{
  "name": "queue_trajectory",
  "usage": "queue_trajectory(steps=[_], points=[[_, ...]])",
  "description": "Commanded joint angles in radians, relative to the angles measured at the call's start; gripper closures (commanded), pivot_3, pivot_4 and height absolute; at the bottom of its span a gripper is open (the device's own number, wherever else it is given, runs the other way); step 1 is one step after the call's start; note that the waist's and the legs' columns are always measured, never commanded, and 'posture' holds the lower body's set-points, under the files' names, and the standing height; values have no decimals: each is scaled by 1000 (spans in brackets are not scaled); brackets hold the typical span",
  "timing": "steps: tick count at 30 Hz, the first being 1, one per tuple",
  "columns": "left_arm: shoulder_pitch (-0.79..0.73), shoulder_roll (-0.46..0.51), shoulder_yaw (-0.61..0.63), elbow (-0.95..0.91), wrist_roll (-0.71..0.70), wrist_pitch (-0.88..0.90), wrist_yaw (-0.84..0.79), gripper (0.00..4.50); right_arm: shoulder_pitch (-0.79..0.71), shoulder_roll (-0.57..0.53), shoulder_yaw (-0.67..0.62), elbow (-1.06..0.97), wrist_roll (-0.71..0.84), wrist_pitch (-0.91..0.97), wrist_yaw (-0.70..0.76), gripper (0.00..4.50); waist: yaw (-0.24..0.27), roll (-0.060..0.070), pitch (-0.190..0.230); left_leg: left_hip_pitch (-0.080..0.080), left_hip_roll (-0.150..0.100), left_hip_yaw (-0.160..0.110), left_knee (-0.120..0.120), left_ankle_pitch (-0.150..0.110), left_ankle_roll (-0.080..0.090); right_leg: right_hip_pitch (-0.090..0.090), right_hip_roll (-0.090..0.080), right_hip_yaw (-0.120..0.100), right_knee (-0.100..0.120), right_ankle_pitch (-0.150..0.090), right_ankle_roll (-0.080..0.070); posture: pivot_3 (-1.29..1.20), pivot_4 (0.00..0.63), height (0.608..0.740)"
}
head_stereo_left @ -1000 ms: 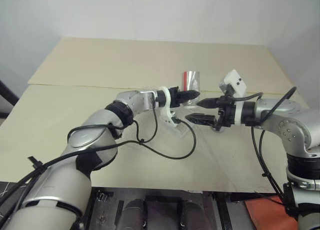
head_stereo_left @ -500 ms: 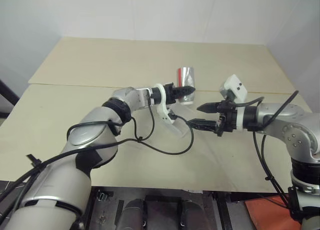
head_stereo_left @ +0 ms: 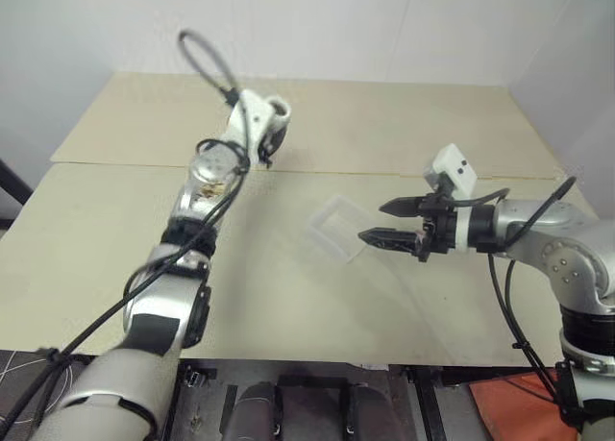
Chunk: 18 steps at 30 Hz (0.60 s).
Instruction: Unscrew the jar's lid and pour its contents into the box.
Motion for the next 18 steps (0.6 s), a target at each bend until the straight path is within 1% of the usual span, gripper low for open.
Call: queue_trajectory(steps=[1, 4, 6, 8, 10, 11, 12, 13, 14, 15, 16, 18], points=[[89, -32, 73, -302, -88, 209, 76, 2569, -18, 2, -22, -19, 12, -35, 0, 38, 0, 0, 0, 0, 0, -1, 0, 0, 0, 0, 0, 0, 0, 0, 0, 0, 150, 740], [168, -31, 50, -445, -67, 253, 96, 2569, -28, -2, -22, -9, 13, -43, 12, 38, 2, 0, 0, 0, 0, -1, 0, 0, 1, 0, 0, 0, 0, 0, 0, 0, 150, 740], [202, -33, 37, -494, -50, 272, 120, 2569, -34, -2, -16, -2, 10, -49, 15, 38, 6, 0, 0, 0, 0, -1, 0, 0, 1, 1, 0, 0, 1, 0, 0, 0, 150, 740], [215, -30, 36, -515, -63, 300, 111, 2569, -35, 0, -10, 0, 8, -53, 16, 38, 10, 0, 0, 1, -1, -1, 0, 0, 1, 1, 0, 0, 1, 1, 0, 0, 150, 740], [236, -14, 16, -534, -57, 260, 75, 2569, -32, 2, -3, 1, 7, -56, 16, 38, 11, 0, 0, 2, -1, -1, 0, -1, 1, 2, 0, 0, 0, 1, 0, 0, 150, 740], [249, -2, -11, -542, -27, 205, 72, 2569, -30, 2, 0, 1, 6, -59, 16, 38, 11, 0, 0, 3, -1, -1, 0, -1, 1, 3, 0, 0, 0, 1, 0, 0, 150, 740], [256, 25, -68, -539, 46, 116, 77, 2569, -28, 1, 2, 0, 6, -61, 18, 38, 11, 0, 0, 5, -1, -1, 0, -1, 1, 4, 0, 1, 0, 1, 0, 0, 150, 740], [251, 69, -157, -516, 163, 13, 99, 2569, -28, 0, 5, 0, 5, -63, 20, 38, 11, 0, 0, 6, -1, -1, 0, -1, 1, 5, 0, 1, -1, 1, 0, 0, 150, 740], [233, 125, -257, -476, 302, -130, 132, 2569, -29, 0, 6, 0, 5, -64, 21, 38, 11, 0, 0, 7, -1, -1, -1, -1, 1, 7, 0, 1, -1, 1, 0, 0, 150, 740], [204, 168, -338, -431, 412, -247, 163, 2569, -31, -1, 7, 0, 6, -65, 23, 38, 13, 0, 0, 8, -1, -1, -1, -1, 1, 7, 1, 0, -2, 1, 0, 0, 150, 740], [182, 194, -385, -394, 475, -325, 188, 2569, -32, -1, 8, 1, 5, -66, 23, 38, 15, 0, 0, 9, -1, -1, -1, -1, 1, 9, 0, 0, -3, 1, -1, 0, 150, 740], [68, 223, -500, -275, 651, -466, 296, 2569, -38, -6, 10, 2, 3, -70, 27, 38, 23, 0, 0, 12, -1, -1, -2, -1, 2, 12, 0, 0, -5, 1, -1, 0, 150, 740]])
